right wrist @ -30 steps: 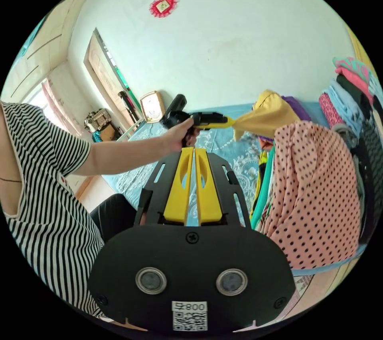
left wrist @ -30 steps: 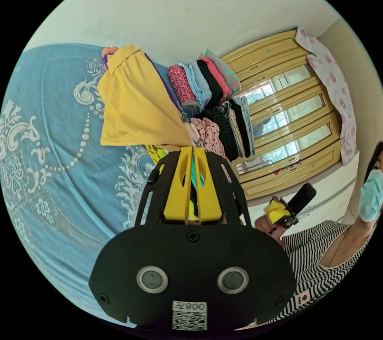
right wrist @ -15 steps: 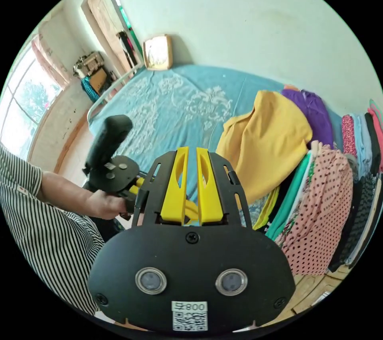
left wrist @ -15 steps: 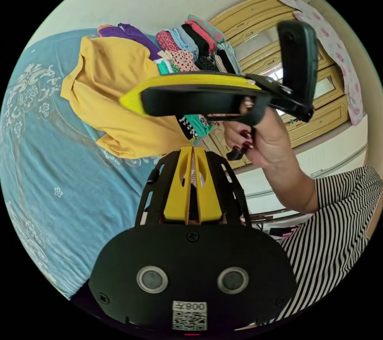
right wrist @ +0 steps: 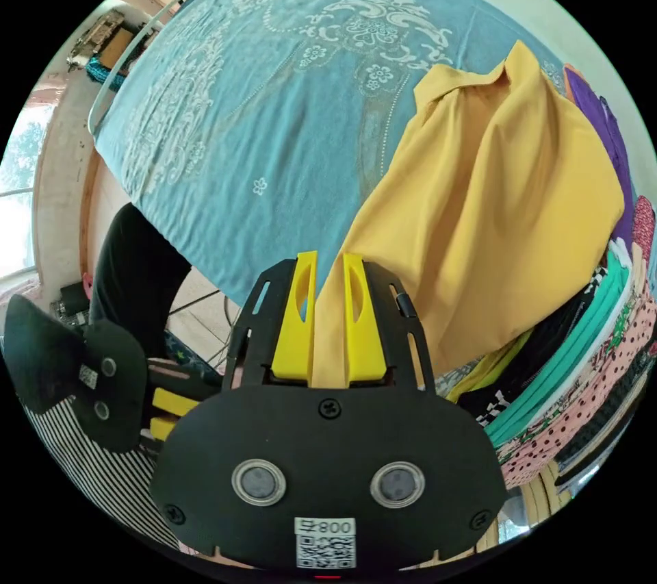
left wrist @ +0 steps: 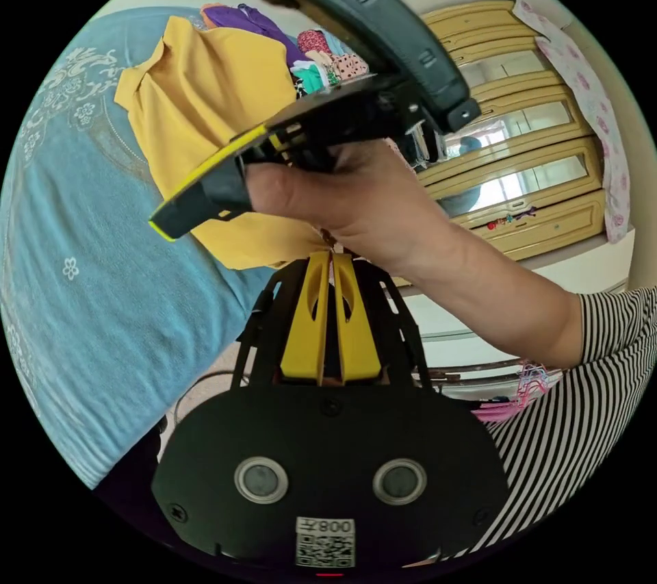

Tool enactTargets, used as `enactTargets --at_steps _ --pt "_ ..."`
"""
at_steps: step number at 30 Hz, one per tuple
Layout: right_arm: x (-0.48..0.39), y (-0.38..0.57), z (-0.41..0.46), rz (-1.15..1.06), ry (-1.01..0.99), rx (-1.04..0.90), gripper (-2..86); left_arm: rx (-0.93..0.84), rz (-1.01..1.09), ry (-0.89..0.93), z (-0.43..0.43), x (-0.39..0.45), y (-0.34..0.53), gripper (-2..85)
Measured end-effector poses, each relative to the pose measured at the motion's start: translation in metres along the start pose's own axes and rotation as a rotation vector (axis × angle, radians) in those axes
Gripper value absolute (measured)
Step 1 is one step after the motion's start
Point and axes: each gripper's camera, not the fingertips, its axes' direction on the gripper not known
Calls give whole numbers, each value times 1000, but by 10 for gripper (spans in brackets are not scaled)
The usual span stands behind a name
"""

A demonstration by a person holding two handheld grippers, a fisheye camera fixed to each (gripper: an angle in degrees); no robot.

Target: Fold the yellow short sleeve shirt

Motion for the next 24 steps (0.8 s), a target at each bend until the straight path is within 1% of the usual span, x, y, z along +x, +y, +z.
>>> enactTargets --at_steps 2,5,6,7,9,11,15,16,18,22,24 --pt "-4 -5 -9 -34 -26 40 59 6 18 9 0 5 1 5" --pt "-11 -17 -28 -93 -3 131 48 -8 39 34 7 16 -1 5" --pt "-12 -28 -25 -118 10 126 40 -18 50 39 10 21 -2 5" --pt "-11 -34 -20 -127 30 111 34 -25 55 36 12 23 -3 5" --pt "9 -53 19 -122 190 -11 17 -47 80 21 15 33 -6 5" --pt "42 -55 39 -63 224 -67 9 -54 91 17 14 38 -8 5" --pt "121 -31 48 122 156 -72 0 -66 93 14 16 46 -12 5" --pt "130 -28 47 144 149 -62 0 -69 92 17 16 47 -13 5" --pt "154 -18 38 210 76 -21 1 -74 92 23 16 52 -15 5" --pt "145 -6 3 213 -14 114 15 -90 99 21 15 62 -18 5" --pt "116 -2 -18 160 -32 190 40 -86 95 24 13 67 -19 5"
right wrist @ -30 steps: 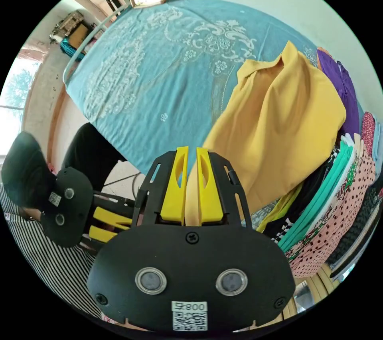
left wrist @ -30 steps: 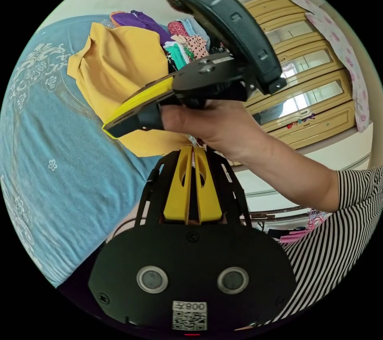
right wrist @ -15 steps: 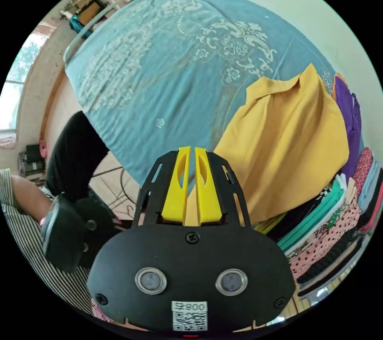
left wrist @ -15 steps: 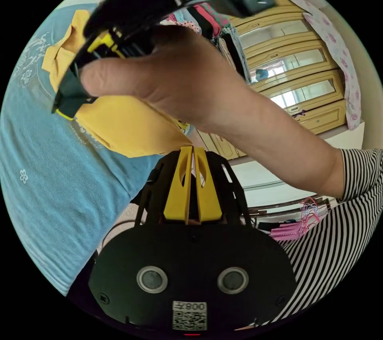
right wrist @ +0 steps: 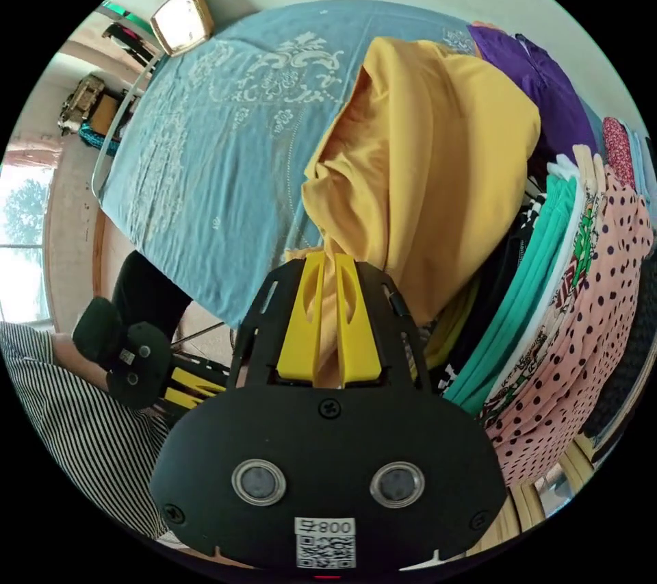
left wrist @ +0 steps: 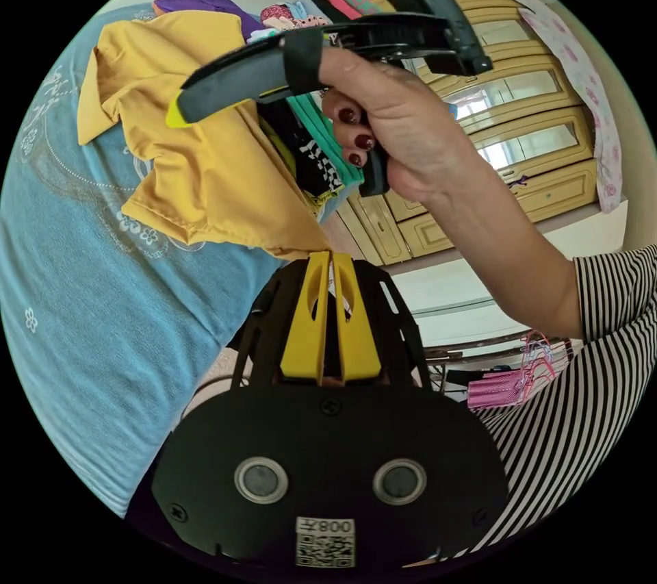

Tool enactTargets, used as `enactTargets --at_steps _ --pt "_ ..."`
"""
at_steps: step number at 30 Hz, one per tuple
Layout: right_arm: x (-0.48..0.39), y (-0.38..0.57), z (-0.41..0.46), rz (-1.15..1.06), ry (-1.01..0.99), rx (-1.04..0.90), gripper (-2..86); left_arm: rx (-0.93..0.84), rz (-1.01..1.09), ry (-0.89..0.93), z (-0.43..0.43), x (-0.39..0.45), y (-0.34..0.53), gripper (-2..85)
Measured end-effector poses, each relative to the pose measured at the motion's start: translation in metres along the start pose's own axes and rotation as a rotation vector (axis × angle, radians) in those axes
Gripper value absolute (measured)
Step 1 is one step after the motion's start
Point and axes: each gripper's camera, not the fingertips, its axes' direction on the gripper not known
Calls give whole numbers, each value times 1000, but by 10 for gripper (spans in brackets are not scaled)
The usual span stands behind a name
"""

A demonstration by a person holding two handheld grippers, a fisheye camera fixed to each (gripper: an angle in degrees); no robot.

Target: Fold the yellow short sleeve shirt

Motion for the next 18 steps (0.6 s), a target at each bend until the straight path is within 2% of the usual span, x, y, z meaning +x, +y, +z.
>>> enactTargets --at_steps 2,4,5,10,15,18 --pt "-29 0 -1 -67 -8 10 53 -3 -10 7 -1 3 -3 5" --pt "-54 -5 15 -118 79 -44 59 -3 -17 11 -2 7 -6 5" --pt "-61 -9 30 -119 130 -68 63 -2 -19 11 -5 10 -8 5" --pt "-58 -20 71 -34 117 -185 76 -25 -22 -22 -15 20 -14 4" --pt "-75 -11 52 -64 166 -145 40 -26 -28 -8 -43 23 -11 4" --pt "-81 1 31 -63 116 -122 15 20 -70 -11 -81 17 -2 6"
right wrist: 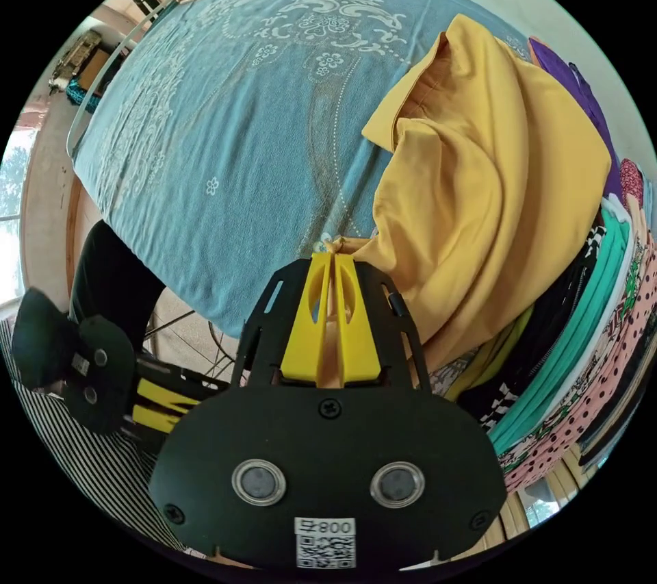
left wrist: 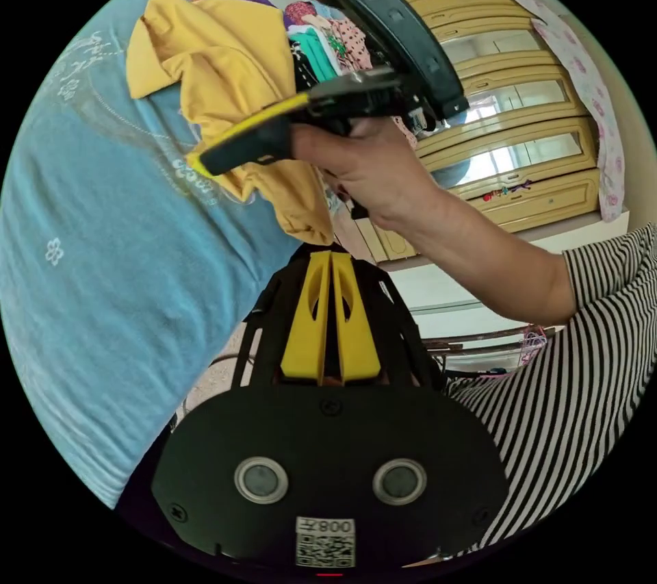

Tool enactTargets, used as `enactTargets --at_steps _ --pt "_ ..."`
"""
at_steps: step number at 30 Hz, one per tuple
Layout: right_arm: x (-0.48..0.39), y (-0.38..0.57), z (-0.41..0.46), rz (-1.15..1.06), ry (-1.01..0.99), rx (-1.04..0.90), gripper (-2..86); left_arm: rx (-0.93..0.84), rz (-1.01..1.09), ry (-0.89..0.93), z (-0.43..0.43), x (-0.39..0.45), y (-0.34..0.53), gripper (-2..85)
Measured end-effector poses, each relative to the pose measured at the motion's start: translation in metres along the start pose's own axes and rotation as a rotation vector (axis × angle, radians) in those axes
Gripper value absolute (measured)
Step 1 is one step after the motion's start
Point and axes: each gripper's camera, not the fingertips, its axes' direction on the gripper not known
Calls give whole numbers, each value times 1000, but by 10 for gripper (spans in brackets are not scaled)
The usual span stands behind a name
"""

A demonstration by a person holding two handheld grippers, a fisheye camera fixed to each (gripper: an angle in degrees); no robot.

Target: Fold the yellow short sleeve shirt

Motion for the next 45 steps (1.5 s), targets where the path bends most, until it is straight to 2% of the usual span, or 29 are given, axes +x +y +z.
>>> enactTargets --at_steps 4,6,12,17,22,28,34,39,45 --pt "2 41 -53 14 -165 127 8 159 -102 -14 -64 -27 -8 15" --pt "10 77 -100 30 -285 230 6 274 -145 -21 -103 -49 -32 28" --pt "25 159 -213 41 -434 451 5 415 -174 11 -159 -77 -126 67" --pt "33 207 -274 68 -483 536 4 369 -156 25 -172 -73 -199 91" --pt "26 235 -315 86 -486 572 4 336 -226 62 -177 -72 -247 100" --pt "2 261 -356 92 -482 585 5 251 -320 110 -175 -55 -283 66" --pt "-22 289 -387 139 -497 599 4 323 -254 216 -214 15 -261 26" --pt "-60 321 -433 141 -506 683 4 492 -168 330 -294 117 -184 21" --pt "-135 372 -511 66 -428 820 4 657 -88 374 -386 250 -80 20"
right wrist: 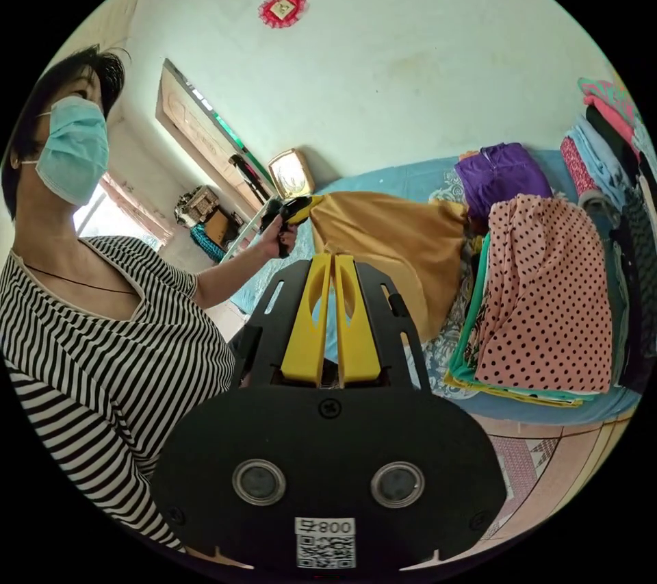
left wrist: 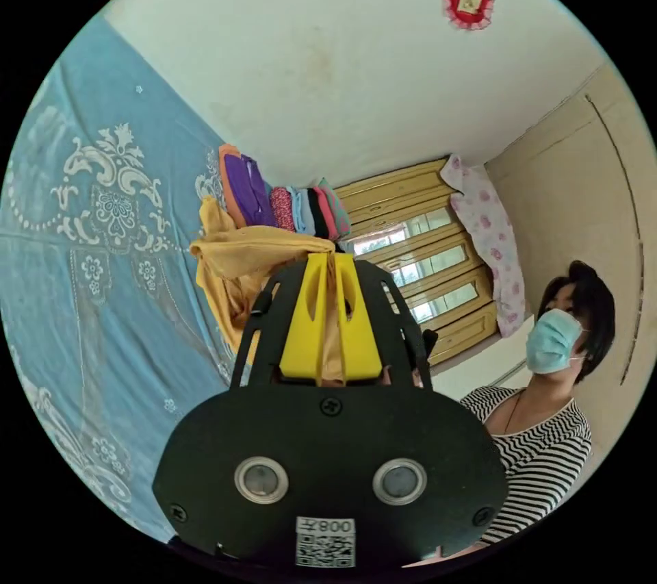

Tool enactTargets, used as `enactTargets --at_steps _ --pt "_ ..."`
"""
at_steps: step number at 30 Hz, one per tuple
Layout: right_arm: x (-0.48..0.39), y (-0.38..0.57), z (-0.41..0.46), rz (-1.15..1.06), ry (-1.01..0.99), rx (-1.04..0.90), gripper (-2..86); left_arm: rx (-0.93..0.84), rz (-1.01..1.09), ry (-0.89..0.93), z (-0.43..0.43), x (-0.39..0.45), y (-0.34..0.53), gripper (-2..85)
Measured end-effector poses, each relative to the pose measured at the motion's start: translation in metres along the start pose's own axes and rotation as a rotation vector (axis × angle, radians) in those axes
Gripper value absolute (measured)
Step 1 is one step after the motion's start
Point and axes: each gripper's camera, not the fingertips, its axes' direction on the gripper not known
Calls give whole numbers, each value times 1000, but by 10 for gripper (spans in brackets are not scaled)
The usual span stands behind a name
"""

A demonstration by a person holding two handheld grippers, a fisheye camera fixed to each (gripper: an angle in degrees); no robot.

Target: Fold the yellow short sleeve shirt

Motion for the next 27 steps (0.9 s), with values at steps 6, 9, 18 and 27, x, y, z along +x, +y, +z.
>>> enactTargets --at_steps 6,9,18,27 --pt "-113 12 -62 -136 7 145 4 140 158 36 -70 162 70 19" --pt "-166 22 -92 -205 17 223 4 191 231 46 -97 234 103 19" --pt "-294 51 -158 -359 4 378 3 314 509 24 -158 431 185 18" --pt "-379 81 -200 -485 7 488 0 390 762 -50 -194 587 251 19"
